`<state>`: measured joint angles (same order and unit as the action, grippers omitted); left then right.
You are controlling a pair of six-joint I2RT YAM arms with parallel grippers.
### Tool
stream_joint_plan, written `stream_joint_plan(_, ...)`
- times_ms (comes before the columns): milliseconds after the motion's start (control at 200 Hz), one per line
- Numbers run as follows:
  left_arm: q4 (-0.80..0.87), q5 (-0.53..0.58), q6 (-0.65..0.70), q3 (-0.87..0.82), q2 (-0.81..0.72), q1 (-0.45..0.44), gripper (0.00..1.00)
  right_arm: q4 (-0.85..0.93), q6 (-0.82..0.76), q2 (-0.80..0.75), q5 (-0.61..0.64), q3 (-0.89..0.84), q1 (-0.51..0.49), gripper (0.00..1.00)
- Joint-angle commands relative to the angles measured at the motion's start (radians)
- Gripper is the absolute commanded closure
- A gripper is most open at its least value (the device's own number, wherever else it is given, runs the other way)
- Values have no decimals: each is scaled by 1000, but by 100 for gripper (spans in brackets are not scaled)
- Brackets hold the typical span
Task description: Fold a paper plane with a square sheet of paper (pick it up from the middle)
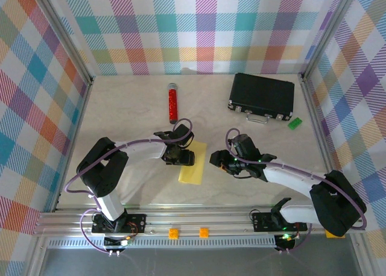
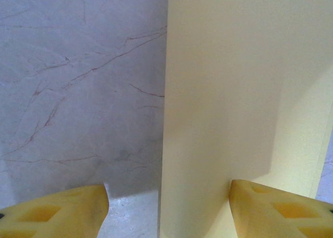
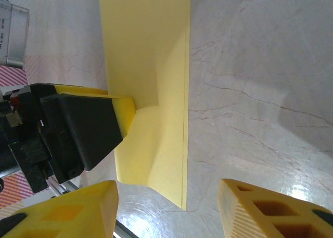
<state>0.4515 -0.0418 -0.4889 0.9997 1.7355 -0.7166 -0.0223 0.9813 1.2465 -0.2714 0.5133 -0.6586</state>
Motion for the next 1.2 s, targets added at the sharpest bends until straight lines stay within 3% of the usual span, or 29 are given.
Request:
stream_joint_plan(0,-76,-43,14,-16,87,10,34,30,-5,-21,20,26,-21,48)
stream_joint_plan(240,-73,-38,16,-23,91,9,34,100,-30,-9,55,65,-39,48)
stream_joint_plan(345,-72,-37,17,-23,86,9,34,121,11,-32,148,60,-50,59)
stream_joint_plan(430,-71,-31,20,-27,82,9,34,154,37,-79,247,54,-79,58)
stream_joint_plan(630,-63,-26,28,-20,88,9,33,149,51,-106,259,35,-79,57)
stream_joint_plan(925,-54,-14,-3,-11,99,9,33,83,46,-41,174,47,-79,56)
stream_joint_plan(1195,-92,-55,-28,-29,112,9,33,-73,41,120,15,82,-80,72)
